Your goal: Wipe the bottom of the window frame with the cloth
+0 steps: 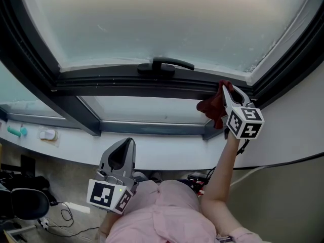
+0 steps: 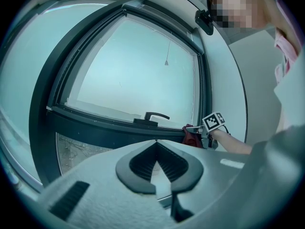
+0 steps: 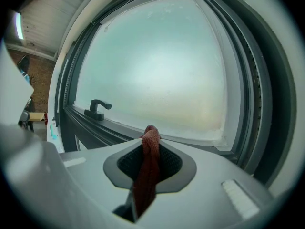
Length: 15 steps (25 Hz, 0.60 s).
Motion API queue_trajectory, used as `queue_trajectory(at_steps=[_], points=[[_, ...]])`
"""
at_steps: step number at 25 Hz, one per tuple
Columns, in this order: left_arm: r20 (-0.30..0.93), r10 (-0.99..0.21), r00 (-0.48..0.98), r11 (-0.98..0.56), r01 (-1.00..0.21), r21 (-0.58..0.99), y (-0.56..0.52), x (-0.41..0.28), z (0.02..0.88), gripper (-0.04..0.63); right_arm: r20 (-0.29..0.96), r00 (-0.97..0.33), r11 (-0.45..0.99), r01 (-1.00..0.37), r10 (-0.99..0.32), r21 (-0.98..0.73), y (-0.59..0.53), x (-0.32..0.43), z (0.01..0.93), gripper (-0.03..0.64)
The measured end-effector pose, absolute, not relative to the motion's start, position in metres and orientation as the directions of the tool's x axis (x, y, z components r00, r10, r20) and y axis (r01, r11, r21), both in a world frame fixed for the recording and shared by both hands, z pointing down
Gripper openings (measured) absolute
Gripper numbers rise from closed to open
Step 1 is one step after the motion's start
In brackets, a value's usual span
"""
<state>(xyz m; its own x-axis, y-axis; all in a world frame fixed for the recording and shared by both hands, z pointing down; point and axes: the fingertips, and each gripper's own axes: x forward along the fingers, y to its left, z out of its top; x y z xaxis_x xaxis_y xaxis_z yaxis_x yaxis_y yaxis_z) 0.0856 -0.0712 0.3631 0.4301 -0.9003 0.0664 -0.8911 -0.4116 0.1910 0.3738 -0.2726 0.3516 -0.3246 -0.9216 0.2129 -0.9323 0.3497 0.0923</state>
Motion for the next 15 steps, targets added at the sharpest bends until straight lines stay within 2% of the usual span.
queue_trajectory(at_steps=[15], points=[[0.071,-0.897,0.436,-0.417,-0.889,0.192,-0.075,0.093,0.364,-0.003,0.208,-0.290,0.313,-0.946,-0.934,0.084,-0.275,0.396,0.352,0.052]])
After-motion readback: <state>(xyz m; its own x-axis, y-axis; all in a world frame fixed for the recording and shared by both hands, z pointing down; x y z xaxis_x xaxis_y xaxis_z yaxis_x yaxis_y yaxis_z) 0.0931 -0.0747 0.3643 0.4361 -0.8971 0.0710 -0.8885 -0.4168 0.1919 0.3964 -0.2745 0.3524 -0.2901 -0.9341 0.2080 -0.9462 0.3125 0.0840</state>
